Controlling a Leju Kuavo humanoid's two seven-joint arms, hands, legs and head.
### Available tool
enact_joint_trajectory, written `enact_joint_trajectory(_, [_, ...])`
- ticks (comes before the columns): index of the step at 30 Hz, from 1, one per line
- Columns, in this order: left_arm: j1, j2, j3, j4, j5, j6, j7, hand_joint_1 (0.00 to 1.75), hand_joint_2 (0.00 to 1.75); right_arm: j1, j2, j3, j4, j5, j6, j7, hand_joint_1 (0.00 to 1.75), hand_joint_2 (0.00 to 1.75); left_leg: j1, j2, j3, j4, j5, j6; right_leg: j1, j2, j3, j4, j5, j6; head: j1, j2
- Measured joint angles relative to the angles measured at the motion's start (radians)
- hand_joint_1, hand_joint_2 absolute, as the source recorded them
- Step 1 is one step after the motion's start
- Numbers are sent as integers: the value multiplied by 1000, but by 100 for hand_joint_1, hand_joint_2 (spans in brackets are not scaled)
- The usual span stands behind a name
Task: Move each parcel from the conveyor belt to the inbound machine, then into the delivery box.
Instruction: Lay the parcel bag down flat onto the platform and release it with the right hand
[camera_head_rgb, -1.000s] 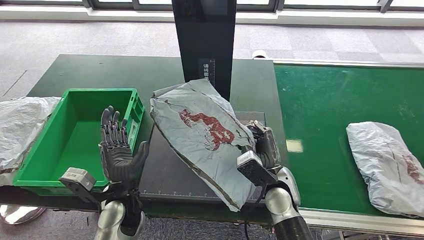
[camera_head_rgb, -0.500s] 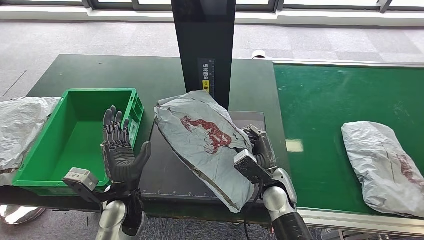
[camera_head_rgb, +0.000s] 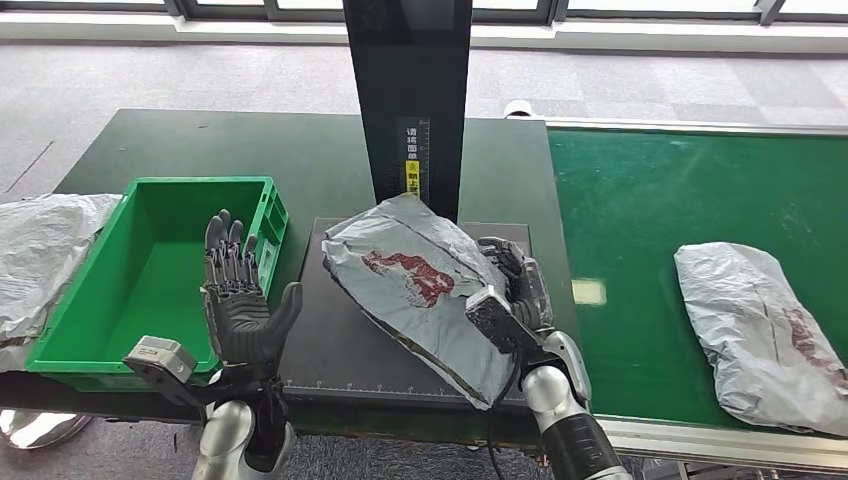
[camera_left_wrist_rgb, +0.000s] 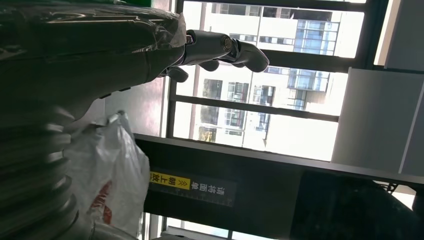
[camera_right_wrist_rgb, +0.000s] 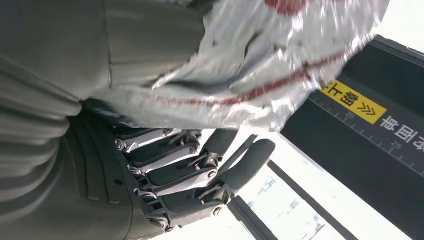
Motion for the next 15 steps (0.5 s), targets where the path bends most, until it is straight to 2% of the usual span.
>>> enact_joint_trajectory(14, [0, 0, -2, -7, 0, 2, 0, 0, 175, -15, 0, 0, 41, 0, -4, 0, 37, 175, 0, 0, 0, 0, 0, 0, 0, 0, 0, 0, 0, 0, 0, 0])
enact_joint_trajectory(15, [0, 0, -2, -7, 0, 2, 0, 0, 175, -15, 0, 0, 42, 0, -4, 0, 27, 175, 0, 0, 0, 0, 0, 0, 0, 0, 0, 0, 0, 0, 0, 0])
